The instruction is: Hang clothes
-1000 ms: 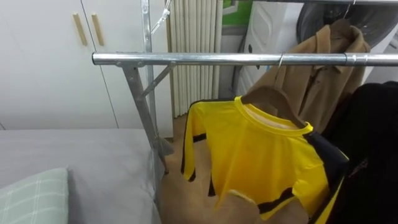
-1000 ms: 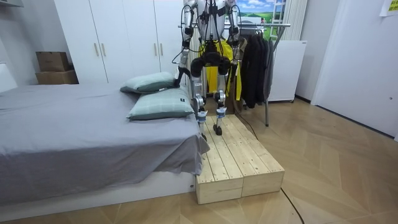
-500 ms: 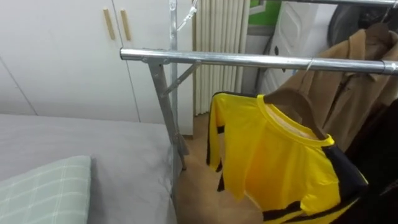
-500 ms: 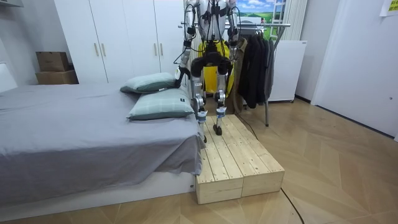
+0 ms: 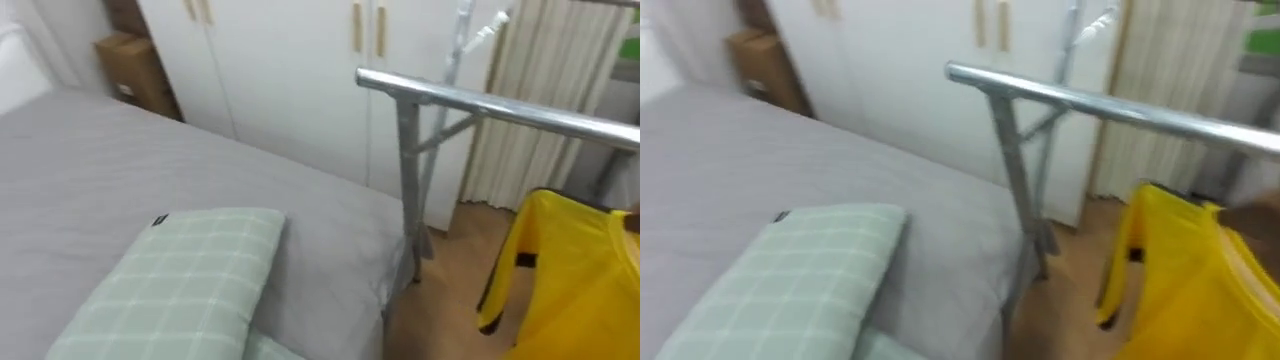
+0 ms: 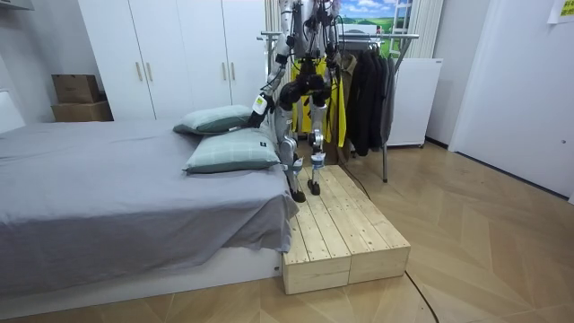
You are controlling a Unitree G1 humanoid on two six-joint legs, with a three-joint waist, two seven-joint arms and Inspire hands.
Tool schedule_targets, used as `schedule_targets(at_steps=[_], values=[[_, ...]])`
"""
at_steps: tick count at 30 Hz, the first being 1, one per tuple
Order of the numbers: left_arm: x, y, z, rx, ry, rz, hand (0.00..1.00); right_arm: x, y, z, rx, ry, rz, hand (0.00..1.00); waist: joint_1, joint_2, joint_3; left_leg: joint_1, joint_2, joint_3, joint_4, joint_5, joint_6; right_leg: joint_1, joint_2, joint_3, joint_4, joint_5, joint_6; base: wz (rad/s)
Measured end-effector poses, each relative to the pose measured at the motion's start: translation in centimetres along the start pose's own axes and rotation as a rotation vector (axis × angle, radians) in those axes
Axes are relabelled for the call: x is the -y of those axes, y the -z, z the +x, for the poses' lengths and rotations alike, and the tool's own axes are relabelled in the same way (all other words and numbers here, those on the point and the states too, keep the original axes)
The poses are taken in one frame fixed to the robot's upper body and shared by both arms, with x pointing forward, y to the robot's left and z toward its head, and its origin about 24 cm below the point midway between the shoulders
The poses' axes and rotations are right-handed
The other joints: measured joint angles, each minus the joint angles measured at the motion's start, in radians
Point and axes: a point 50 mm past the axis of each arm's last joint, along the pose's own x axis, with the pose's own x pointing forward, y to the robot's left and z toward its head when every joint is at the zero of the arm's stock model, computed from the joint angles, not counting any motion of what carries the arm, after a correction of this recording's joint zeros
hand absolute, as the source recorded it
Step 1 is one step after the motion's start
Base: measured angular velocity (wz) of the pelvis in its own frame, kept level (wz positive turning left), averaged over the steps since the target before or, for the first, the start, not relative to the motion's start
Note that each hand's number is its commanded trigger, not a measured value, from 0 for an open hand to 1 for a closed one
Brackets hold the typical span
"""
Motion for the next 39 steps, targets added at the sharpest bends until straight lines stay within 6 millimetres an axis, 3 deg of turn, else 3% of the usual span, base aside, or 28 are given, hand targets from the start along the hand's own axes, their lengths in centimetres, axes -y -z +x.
schedule_targets(at_steps=[5, 8, 12, 15, 17, 18, 19, 20, 22, 23, 24, 25, 27, 30, 32, 39], values=[[-0.5, 1.1, -0.4, -0.028, -0.023, -0.034, 0.00, 0.1, 0.5, 0.0, -0.033, 0.005, -0.018, 0.00, 0.019, -0.022, -0.0047, 0.017, -0.028, -0.037, -0.034, 0.003, -0.001, 0.032, -0.013, -0.032, 0.000, -0.015, 0.025, 0.29], [-0.7, 1.2, -0.4, -0.031, -0.031, -0.045, 0.00, 0.0, 0.4, 0.1, -0.042, -0.001, -0.019, 0.00, 0.033, -0.037, -0.0034, 0.034, -0.036, -0.046, -0.050, 0.003, -0.002, 0.045, -0.021, -0.032, 0.014, -0.019, 0.033, 0.01], [-0.7, 1.3, -0.4, -0.046, -0.033, -0.047, 0.00, 0.1, 0.5, 0.1, -0.064, 0.009, -0.024, 0.00, 0.040, -0.038, 0.0007, 0.060, -0.044, -0.055, -0.058, -0.011, 0.001, 0.074, -0.033, -0.032, 0.047, -0.012, 0.045, 0.14], [-0.3, 1.1, -0.2, -0.047, -0.023, -0.050, 0.00, 0.6, 0.8, -0.1, -0.080, 0.050, -0.033, 0.00, 0.032, -0.028, 0.0011, 0.069, -0.056, -0.066, -0.065, -0.020, 0.016, 0.056, -0.082, -0.031, 0.177, -0.016, 0.051, 0.52], [-0.4, 1.0, -0.2, -0.043, -0.018, -0.040, 0.00, 0.8, 0.9, -0.1, -0.086, 0.062, -0.021, 0.00, 0.010, -0.027, 0.0035, 0.069, -0.075, -0.127, -0.065, -0.029, 0.032, 0.037, -0.125, -0.004, 0.301, -0.016, 0.050, 0.99], [-0.4, 0.8, -0.1, -0.039, -0.014, -0.026, 0.00, 0.9, 1.2, -0.2, -0.095, 0.066, -0.018, 0.00, -0.003, -0.023, 0.0026, 0.074, -0.089, -0.186, -0.062, -0.033, 0.046, 0.015, -0.141, 0.064, 0.378, -0.014, 0.049, 1.28], [-0.4, 0.1, 0.1, -0.023, -0.008, -0.007, 0.00, 0.8, 1.5, -0.3, -0.107, 0.067, -0.012, 0.00, -0.014, -0.025, 0.0020, 0.075, -0.101, -0.251, -0.056, -0.039, 0.055, -0.012, -0.131, 0.158, 0.395, -0.034, 0.044, 1.28], [-0.5, -0.1, 0.1, -0.017, -0.010, -0.005, 0.00, 0.8, 1.4, -0.3, -0.108, 0.066, -0.007, 0.00, -0.014, -0.026, 0.0019, 0.069, -0.104, -0.273, -0.055, -0.041, 0.058, -0.026, -0.111, 0.210, 0.375, -0.049, 0.046, 1.32], [-0.6, -1.0, 0.5, -0.004, -0.016, 0.004, 0.00, 0.7, 1.4, -0.2, -0.112, 0.066, 0.002, 0.00, -0.039, -0.023, 0.0022, 0.047, -0.107, -0.397, -0.044, -0.034, 0.062, -0.063, -0.023, 0.362, 0.217, -0.066, 0.047, 1.54], [-0.7, -1.2, 0.5, -0.003, -0.016, 0.008, 0.00, 0.6, 1.5, -0.2, -0.116, 0.067, 0.007, 0.00, -0.043, -0.025, 0.0022, 0.047, -0.108, -0.427, -0.044, -0.031, 0.060, -0.070, -0.004, 0.408, 0.168, -0.059, 0.046, 1.62], [-0.8, -1.5, 0.7, -0.002, -0.016, 0.023, 0.00, 0.4, 1.5, -0.2, -0.116, 0.069, 0.020, 0.00, -0.047, -0.034, 0.0037, 0.048, -0.118, -0.475, -0.045, -0.029, 0.055, -0.084, 0.019, 0.481, 0.078, -0.009, 0.055, 1.47], [-1.0, -1.4, 0.7, -0.009, -0.019, 0.029, 0.00, 0.2, 1.6, -0.1, -0.115, 0.071, 0.027, 0.00, -0.057, -0.043, 0.0018, 0.051, -0.136, -0.522, -0.043, -0.031, 0.050, -0.079, 0.021, 0.515, 0.053, 0.070, 0.050, 1.39], [-0.7, -0.8, 0.5, -0.031, -0.013, 0.031, 0.00, 0.3, 1.2, 0.0, -0.109, 0.079, 0.021, 0.00, -0.045, -0.040, -0.0081, 0.054, -0.137, -0.555, -0.052, -0.031, 0.039, -0.031, 0.035, 0.493, 0.007, 0.064, 0.049, 0.80], [-0.9, -0.2, 0.4, -0.054, -0.023, 0.029, 0.00, 0.4, 0.3, 0.2, -0.088, 0.074, 0.007, 0.00, -0.035, -0.026, -0.0037, 0.064, -0.136, -0.596, -0.076, -0.022, 0.027, -0.001, 0.037, 0.445, -0.007, 0.059, 0.039, 0.52], [-1.2, 0.1, 0.3, -0.064, -0.039, 0.030, 0.00, 0.3, -0.1, 0.3, -0.082, 0.052, -0.006, 0.00, -0.035, -0.031, -0.0019, 0.070, -0.135, -0.609, -0.086, -0.019, 0.023, 0.010, 0.037, 0.420, -0.008, 0.050, 0.043, 0.41], [-2.2, 1.6, -0.1, -0.121, -0.090, -0.020, 0.00, -0.1, 0.3, 0.3, -0.104, 0.024, -0.043, 0.00, -0.033, -0.073, 0.0155, 0.064, -0.137, -0.628, -0.083, -0.020, 0.020, 0.064, 0.038, 0.359, -0.045, 0.041, 0.048, 0.37]])
